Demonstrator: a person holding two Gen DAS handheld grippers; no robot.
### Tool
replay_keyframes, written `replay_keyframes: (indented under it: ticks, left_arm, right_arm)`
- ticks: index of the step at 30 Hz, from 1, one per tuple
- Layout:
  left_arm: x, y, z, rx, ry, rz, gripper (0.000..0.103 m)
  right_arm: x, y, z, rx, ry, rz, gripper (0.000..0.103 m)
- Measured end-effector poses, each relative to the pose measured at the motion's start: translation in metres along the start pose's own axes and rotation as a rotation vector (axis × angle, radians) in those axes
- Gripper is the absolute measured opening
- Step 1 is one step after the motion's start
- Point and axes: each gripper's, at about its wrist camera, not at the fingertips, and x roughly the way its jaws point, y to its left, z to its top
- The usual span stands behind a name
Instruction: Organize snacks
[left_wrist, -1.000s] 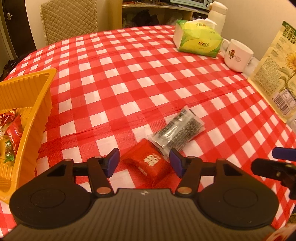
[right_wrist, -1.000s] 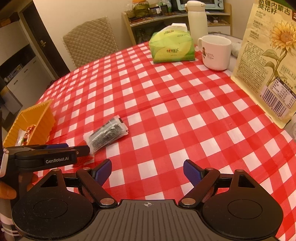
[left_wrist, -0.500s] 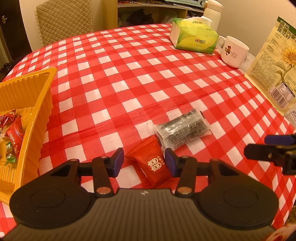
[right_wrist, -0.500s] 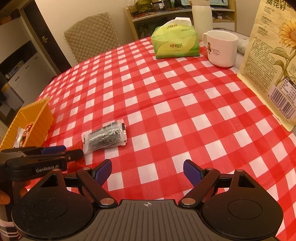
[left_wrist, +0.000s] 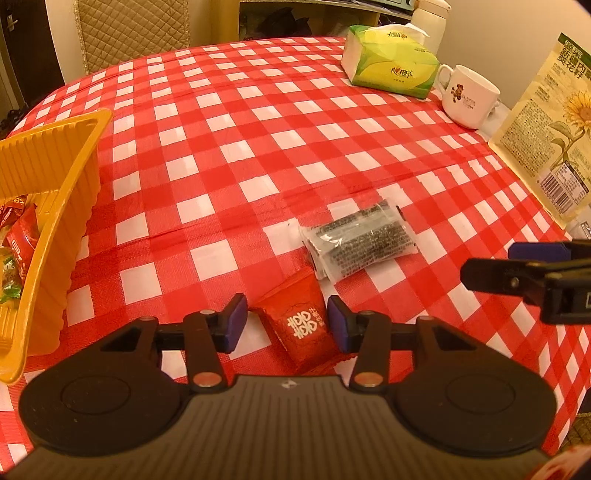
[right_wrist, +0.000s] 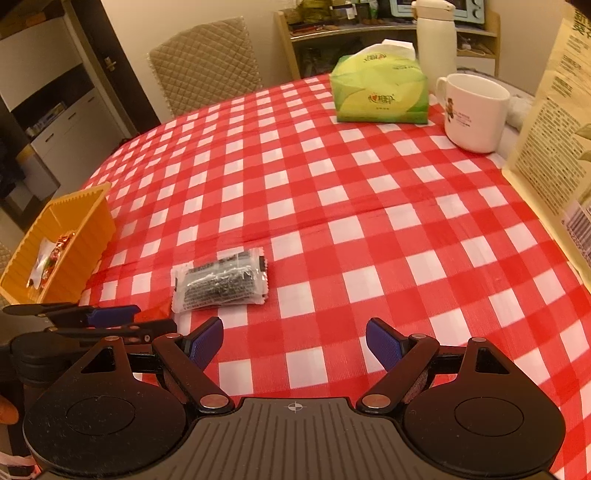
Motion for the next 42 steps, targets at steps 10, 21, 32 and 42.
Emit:
replay_keyframes:
  ticks: [10, 21, 32, 42]
  left_arm:
    - [-0.008, 0.006, -0.005, 0.041, -0.016, 0.027, 0.036]
    - [-0.019, 0.029, -0.018, -0.021, -0.016, 0.079, 0.036]
    - [-0.026, 0.042, -0.026, -0.065, -0.002, 0.077, 0.038]
    - [-0.03, 0.044, -0.03, -0.08, 0.005, 0.07, 0.044]
  right_arm:
    - [0.014, 0.012, 0.013, -0.13, -0.019, 0.042, 0.084]
    - [0.057, 0.03, 0.047, -0.284, -0.034, 0.172, 0.062]
    - [0.084, 0.037, 0.05, -0.288, 0.09, 0.275, 0.061]
    - [0.064, 0.051, 0.017, -0.304, 0.096, 0.233, 0.061]
